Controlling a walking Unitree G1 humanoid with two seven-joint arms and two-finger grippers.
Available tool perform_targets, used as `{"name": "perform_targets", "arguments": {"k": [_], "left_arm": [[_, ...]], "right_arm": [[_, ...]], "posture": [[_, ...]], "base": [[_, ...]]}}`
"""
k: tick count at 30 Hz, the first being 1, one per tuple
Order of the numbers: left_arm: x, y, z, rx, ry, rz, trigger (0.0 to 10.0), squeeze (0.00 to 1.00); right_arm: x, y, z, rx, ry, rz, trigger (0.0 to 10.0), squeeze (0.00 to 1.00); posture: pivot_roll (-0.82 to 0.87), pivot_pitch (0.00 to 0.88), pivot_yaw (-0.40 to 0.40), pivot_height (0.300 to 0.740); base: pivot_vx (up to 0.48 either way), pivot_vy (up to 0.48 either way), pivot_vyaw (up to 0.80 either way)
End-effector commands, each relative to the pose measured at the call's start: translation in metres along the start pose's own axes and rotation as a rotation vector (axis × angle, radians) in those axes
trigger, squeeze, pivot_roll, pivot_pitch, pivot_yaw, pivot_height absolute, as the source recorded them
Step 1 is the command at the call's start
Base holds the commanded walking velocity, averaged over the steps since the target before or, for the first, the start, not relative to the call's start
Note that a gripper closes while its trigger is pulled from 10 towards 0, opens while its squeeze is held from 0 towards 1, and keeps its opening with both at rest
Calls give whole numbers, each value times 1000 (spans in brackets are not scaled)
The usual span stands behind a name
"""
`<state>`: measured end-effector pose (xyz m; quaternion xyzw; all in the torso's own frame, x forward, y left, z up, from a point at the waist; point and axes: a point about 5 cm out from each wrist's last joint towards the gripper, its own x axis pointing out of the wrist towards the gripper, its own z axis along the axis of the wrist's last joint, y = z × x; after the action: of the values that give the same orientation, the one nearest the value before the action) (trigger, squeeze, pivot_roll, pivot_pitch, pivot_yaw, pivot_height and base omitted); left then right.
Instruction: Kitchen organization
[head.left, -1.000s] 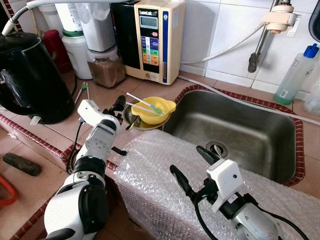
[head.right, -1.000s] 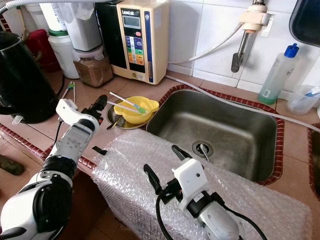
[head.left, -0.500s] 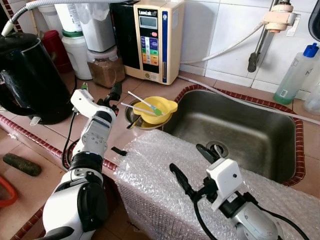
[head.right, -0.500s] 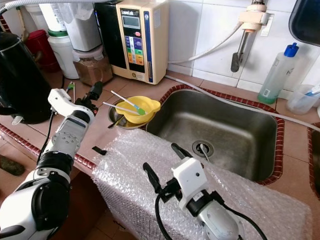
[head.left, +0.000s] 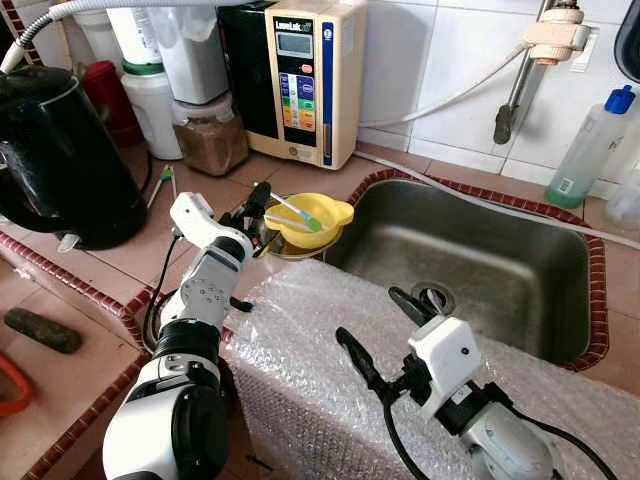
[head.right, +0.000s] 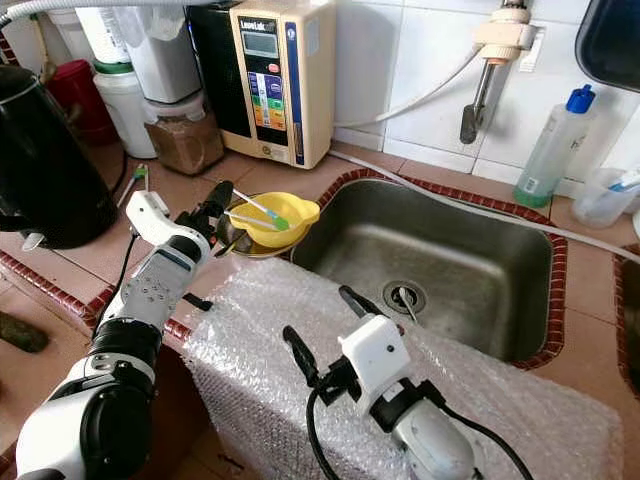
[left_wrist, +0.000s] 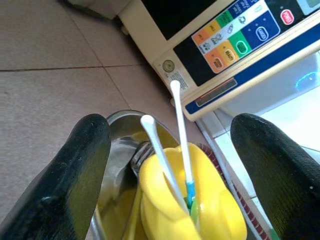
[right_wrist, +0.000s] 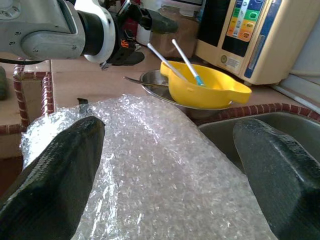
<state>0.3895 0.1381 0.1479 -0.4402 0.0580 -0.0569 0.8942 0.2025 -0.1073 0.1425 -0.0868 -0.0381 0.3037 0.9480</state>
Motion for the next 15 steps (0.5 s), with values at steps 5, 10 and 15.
{"name": "perform_targets", "arguments": {"k": [5,10,15], "left_arm": [[4,-11,-6,4,22,-23,8157,0],[8,-17,-12,-6,33,-30,0,0],[11,-25,-16,-13,34,-47,0,0]], "right_arm": [[1,2,1,-10,-2,11,10000,196],[1,3,2,-11,-2,9,10000,196],[1,3,2,-15,-3,7,10000,196]], "posture": [[-17,0,94,740],[-28,0,94,740],[-37,0,99,740]], "base": [[0,0,0],[0,0,0],[0,0,0]]}}
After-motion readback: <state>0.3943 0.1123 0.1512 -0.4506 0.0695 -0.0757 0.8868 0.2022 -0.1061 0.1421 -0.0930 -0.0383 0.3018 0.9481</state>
